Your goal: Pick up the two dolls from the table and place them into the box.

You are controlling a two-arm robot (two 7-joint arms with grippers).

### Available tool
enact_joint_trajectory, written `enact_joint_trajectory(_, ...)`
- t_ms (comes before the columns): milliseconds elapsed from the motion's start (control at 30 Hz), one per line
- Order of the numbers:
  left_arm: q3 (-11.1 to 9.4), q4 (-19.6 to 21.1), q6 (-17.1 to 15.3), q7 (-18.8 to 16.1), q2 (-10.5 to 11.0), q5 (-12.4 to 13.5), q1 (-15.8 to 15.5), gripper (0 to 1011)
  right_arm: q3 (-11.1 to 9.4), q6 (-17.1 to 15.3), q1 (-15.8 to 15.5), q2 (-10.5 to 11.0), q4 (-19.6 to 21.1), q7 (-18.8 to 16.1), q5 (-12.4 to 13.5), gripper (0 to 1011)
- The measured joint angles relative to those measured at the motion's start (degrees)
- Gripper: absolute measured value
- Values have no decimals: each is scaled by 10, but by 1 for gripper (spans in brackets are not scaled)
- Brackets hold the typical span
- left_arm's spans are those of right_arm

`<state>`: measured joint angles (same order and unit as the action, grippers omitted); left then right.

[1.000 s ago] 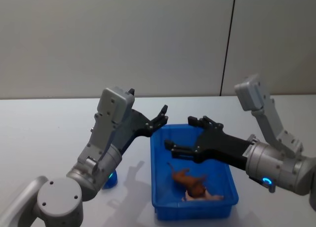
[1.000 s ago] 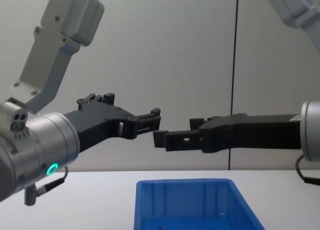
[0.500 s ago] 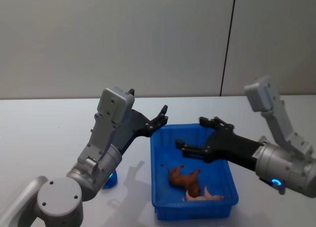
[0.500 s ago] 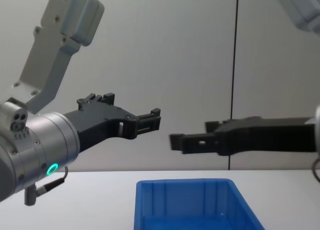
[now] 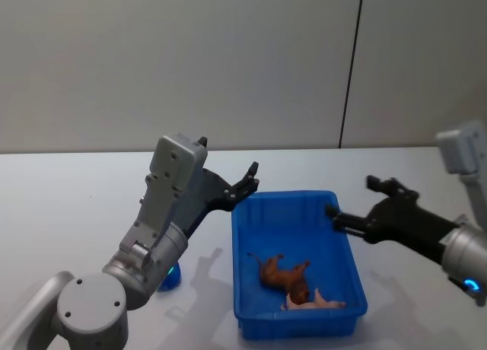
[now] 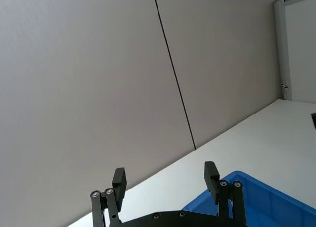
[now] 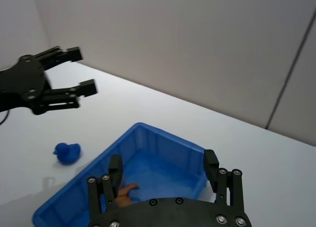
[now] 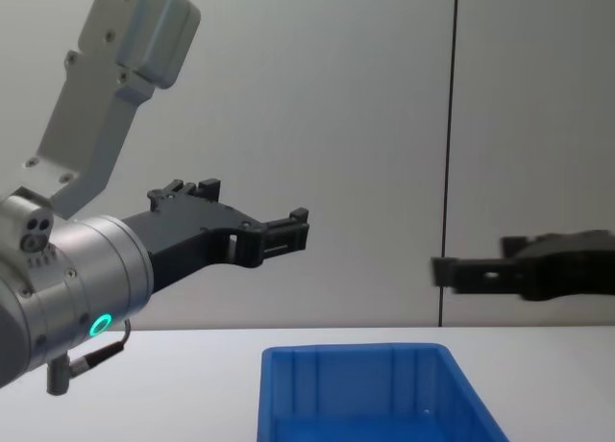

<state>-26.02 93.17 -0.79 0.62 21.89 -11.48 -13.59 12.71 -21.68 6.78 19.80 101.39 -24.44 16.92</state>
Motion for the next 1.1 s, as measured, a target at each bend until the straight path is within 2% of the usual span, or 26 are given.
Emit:
enact_joint_trajectory(367,0,0,0,0,0,0,0,1001,-29,47,-41,25,18,76,38,1001)
enact_joint_trajectory(533,0,0,0,0,0,0,0,1001,-44,81,-69,34,30,124,57,1001)
enact_joint_trajectory(700,0,0,0,0,0,0,0,1001,-53,106,-89,40,37,154,69,1001)
enact_joint_trajectory(1000,4,3,-1,8,5,-5,2,1001,-65,133,-112,48,46,186,81,1001)
enact_joint_trajectory(1100,9,14,-10,9,13,-14,9,1001,-67,139,-116,49,47,192,84,1001)
